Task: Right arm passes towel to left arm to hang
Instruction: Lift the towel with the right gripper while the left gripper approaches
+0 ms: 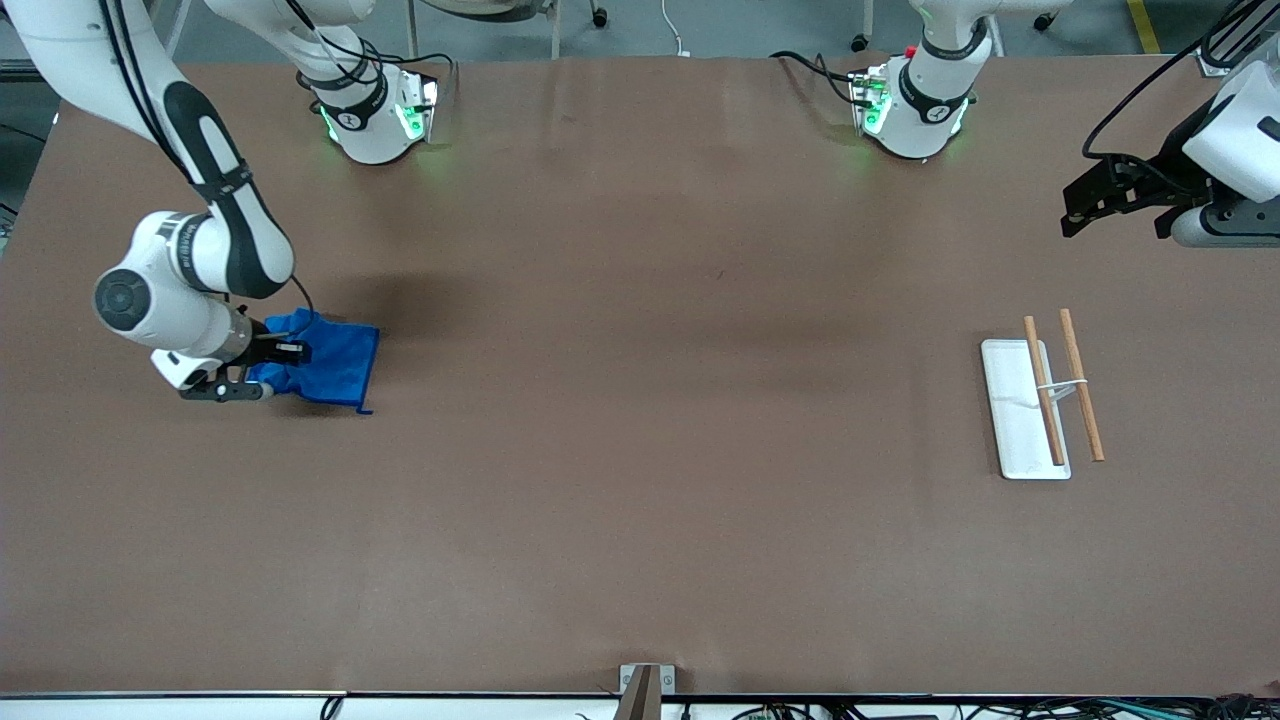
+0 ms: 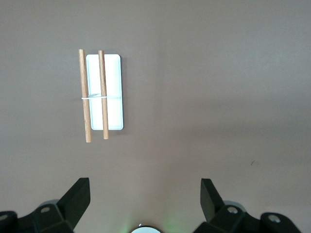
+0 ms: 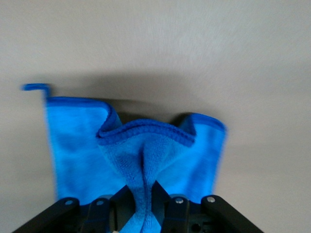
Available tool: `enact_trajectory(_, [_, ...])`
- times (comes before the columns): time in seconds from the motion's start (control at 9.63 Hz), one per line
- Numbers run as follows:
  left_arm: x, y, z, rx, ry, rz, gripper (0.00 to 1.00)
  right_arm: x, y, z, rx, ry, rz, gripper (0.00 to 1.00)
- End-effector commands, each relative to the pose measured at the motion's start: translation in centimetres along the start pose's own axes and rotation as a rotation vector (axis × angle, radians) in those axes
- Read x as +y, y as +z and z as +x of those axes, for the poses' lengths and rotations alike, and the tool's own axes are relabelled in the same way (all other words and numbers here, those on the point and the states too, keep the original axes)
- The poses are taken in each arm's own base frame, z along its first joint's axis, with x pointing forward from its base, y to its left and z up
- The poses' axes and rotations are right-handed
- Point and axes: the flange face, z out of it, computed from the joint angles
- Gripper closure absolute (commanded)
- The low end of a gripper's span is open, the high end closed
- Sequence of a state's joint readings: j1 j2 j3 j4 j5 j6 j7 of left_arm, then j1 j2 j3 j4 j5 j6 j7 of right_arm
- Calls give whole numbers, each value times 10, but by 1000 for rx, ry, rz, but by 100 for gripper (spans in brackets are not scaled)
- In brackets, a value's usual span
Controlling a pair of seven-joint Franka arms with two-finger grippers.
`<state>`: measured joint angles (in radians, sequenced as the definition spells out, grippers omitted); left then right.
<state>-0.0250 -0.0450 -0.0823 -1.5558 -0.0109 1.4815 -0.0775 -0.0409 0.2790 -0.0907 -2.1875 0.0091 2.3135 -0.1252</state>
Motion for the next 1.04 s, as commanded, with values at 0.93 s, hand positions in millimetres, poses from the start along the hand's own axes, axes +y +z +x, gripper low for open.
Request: enact_trajectory(0.93, [103,94,55,-148,88,-496,0,-180,-253,40,30,66,489,100])
